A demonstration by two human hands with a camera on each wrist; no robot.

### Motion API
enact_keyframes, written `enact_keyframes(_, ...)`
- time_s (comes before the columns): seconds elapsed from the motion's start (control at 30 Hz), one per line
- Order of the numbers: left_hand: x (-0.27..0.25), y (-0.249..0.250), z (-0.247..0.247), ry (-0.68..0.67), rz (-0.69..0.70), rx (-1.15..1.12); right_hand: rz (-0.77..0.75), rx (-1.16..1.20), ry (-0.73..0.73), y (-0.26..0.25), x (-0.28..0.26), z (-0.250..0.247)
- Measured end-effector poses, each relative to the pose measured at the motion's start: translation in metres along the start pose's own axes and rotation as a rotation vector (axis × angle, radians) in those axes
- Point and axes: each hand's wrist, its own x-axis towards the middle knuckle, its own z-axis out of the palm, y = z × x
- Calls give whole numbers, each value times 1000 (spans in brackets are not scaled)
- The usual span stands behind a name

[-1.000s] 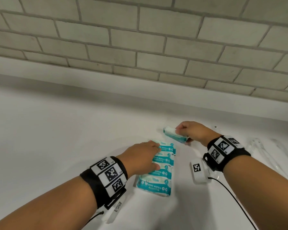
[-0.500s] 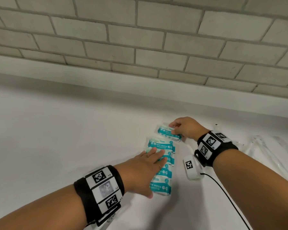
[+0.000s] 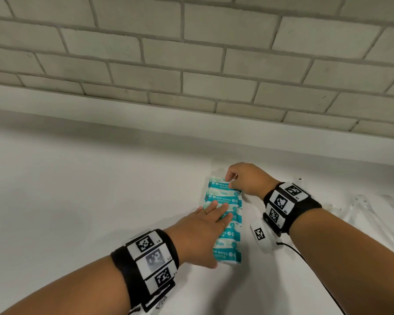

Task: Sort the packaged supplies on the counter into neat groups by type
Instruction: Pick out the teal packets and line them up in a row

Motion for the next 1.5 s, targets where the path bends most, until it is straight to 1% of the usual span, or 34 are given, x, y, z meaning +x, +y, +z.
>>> enact_keyframes(0.07,16,-9,-9,-7,-7,8,-18,-151,70,0,13,-5)
enact_keyframes(0.1,24,-13,-14,-6,-10,13,-23,-211,74,-1,18,-9)
enact_keyframes(0.13,32,-17,-21,1,-16,15,-30,-260,51,-1,25,-13)
enact_keyframes(0.23,56,-28,-41,41,-50,28,-19,-377,-82,-2,44,-26)
enact_keyframes(0.27,64,-33,-46,63,-60,37,-9,-392,-100,-1,52,-29)
enact_keyframes(0.33,81,-42,-56,78,-83,50,28,-338,-107,1,65,-37)
enact_keyframes(0.47,115,-63,-72,72,-106,42,84,-125,-106,9,85,-43)
enact_keyframes(0.5,133,-71,-75,55,-101,36,100,-90,-93,17,98,-43)
enact_keyframes(0.53,133,-73,-75,49,-86,33,97,-52,-79,18,96,-42)
enact_keyframes(0.6,136,-77,-72,-11,-57,0,114,59,-55,26,90,-41)
enact_keyframes(0.67,129,-82,-74,-54,-44,-139,146,250,1,34,82,-42)
enact_keyframes(0.7,128,-86,-76,-31,-55,-236,183,366,51,39,78,-42)
enact_keyframes(0.77,130,-97,-84,102,-143,-466,278,648,153,50,73,-40)
enact_keyframes(0.83,136,-108,-90,257,-299,-785,342,1009,207,53,70,-33)
enact_keyframes(0.87,139,-112,-90,295,-375,-986,361,1145,205,53,70,-27)
enact_keyframes(0.9,141,-115,-89,318,-413,-1220,368,1234,200,52,73,-19)
enact_keyframes(0.93,145,-117,-87,333,-417,-1428,368,1277,187,50,75,-13)
enact_keyframes(0.97,147,-117,-86,343,-402,-1569,355,1311,172,48,78,-7)
enact_keyframes(1.0,149,-116,-85,346,-390,-1646,339,1348,144,47,84,0)
enact_keyframes(1.07,154,-113,-85,305,-385,-1705,322,1409,95,40,89,7)
enact_keyframes(1.1,156,-112,-84,281,-380,-1711,321,1402,90,35,90,9)
enact_keyframes(1.17,156,-107,-86,278,-381,-1706,323,1379,97,31,91,10)
enact_keyframes(1.27,143,-102,-92,333,-369,-1709,324,1390,102,37,86,7)
enact_keyframes(1.33,130,-100,-91,377,-374,-1689,318,1413,149,39,74,4)
enact_keyframes(1.4,117,-102,-82,435,-386,-1654,351,1414,188,37,54,3)
enact_keyframes(1.43,110,-102,-76,456,-387,-1644,363,1395,203,37,43,4)
enact_keyframes(1.5,102,-99,-62,466,-378,-1654,364,1283,211,35,23,7)
